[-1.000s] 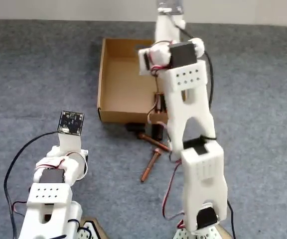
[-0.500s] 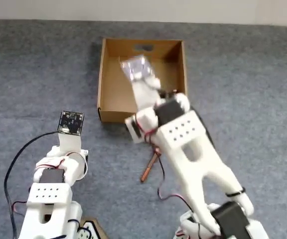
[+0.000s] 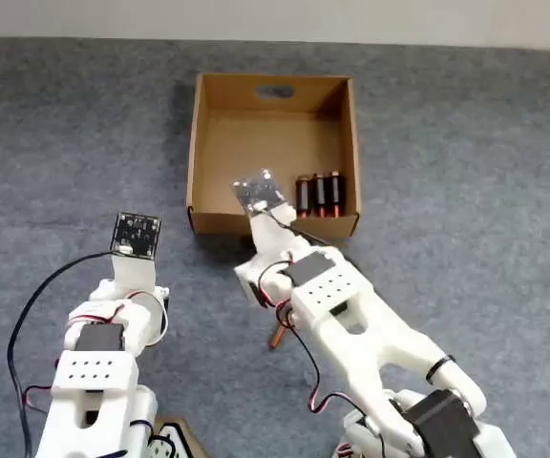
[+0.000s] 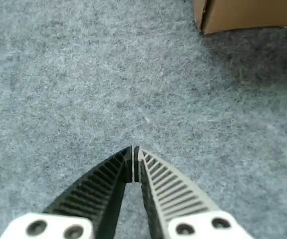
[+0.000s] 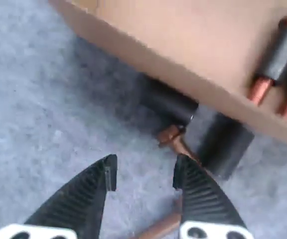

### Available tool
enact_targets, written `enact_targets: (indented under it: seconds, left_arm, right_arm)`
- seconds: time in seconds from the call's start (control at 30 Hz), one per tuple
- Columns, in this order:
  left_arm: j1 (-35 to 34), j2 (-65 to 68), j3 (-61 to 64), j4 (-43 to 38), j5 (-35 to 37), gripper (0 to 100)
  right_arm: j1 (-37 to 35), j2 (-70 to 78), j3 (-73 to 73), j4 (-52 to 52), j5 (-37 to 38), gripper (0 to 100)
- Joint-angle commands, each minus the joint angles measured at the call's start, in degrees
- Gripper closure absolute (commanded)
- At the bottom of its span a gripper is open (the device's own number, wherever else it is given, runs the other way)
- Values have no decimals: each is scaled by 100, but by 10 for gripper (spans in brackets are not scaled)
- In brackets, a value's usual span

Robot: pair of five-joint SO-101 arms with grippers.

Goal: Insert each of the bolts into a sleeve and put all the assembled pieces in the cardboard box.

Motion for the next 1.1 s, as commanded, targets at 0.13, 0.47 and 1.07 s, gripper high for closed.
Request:
enact_targets:
  seconds: [0.13,0.47,1.07]
  left_arm:
    - [57,-31,-31,-88,-35,958]
    - [57,-31,-31,-88,-35,958]
    - [57,-31,-31,-88,-35,958]
  right_arm:
    - [-4,1341,-1112,-84,-747,817]
    - [-4,1692,-1473,-13,-818,742]
    - [119,1754,-2527,813,-818,742]
